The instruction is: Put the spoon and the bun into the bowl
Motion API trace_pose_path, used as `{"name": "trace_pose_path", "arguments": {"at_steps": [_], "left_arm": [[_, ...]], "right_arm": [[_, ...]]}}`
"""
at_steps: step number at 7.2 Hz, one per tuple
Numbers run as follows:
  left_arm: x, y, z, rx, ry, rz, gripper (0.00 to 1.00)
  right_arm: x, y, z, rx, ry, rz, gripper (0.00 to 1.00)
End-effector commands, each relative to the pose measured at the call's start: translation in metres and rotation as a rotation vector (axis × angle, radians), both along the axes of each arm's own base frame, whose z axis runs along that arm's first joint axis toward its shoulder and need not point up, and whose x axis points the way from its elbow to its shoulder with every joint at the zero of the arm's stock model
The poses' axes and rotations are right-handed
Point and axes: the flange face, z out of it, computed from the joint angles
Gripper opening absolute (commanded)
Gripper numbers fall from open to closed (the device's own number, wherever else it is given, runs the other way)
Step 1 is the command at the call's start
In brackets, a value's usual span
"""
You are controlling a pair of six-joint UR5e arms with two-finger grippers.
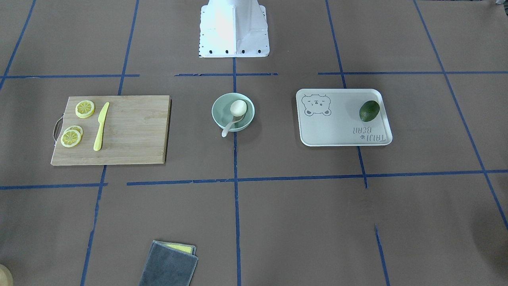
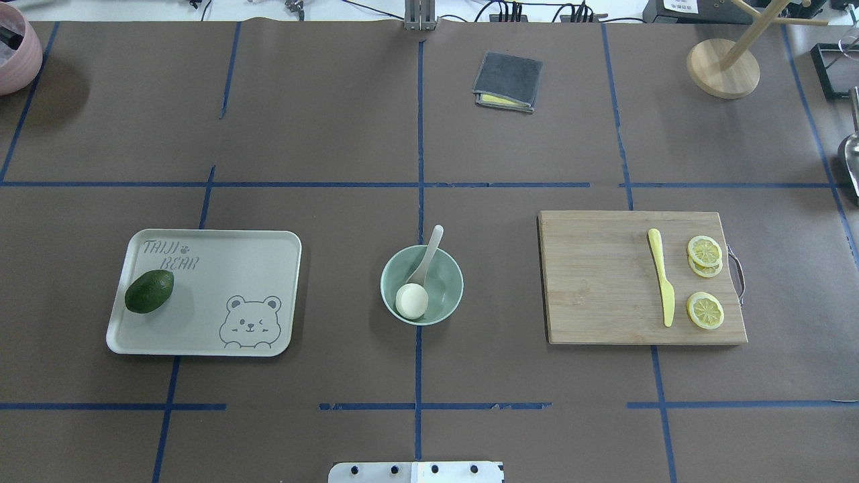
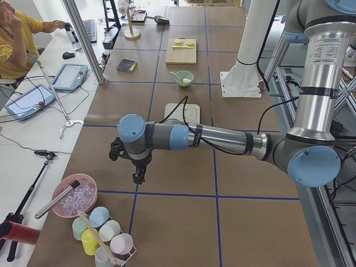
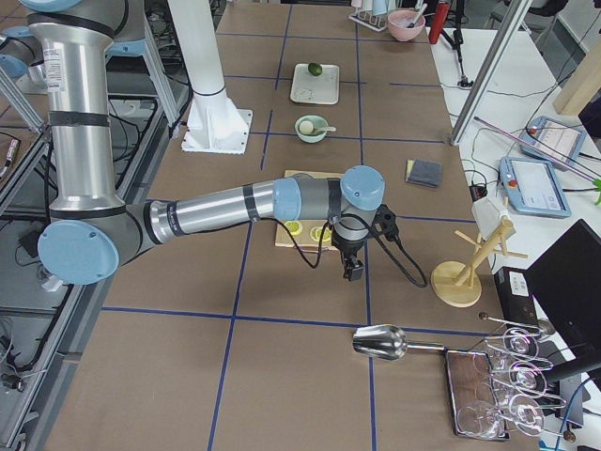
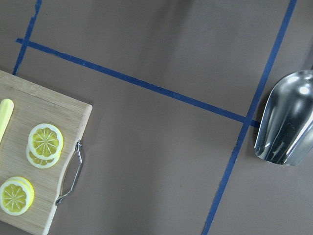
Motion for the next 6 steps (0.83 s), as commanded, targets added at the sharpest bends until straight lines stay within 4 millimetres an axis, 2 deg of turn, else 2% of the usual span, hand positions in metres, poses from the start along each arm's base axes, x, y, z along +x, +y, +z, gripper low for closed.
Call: {"name": "trace_pose_path", "arguments": {"at_steps": [1, 3, 5, 6], "left_arm": [[-0.005, -0.02, -0.02, 0.042, 0.003, -0.01, 1.0], [-0.008, -0.054, -0.03, 0.06, -0.052, -0.011, 1.0], [-0.008, -0.066, -0.022, 0.073, -0.059, -0.01, 1.0], [-0.008, -0.07, -0.009, 0.068, -0.059, -0.013, 1.0]], "right_arm": [[0.0, -0.001, 0.0, -0.001, 0.001, 0.005, 1.0], [-0.005, -0.002, 0.0, -0.071, 0.008, 0.061, 1.0], [-0.007, -0.001, 0.0, -0.078, 0.005, 0.061, 1.0], [-0.02, -0.005, 0.002, -0.055, 0.009, 0.038, 1.0]]}}
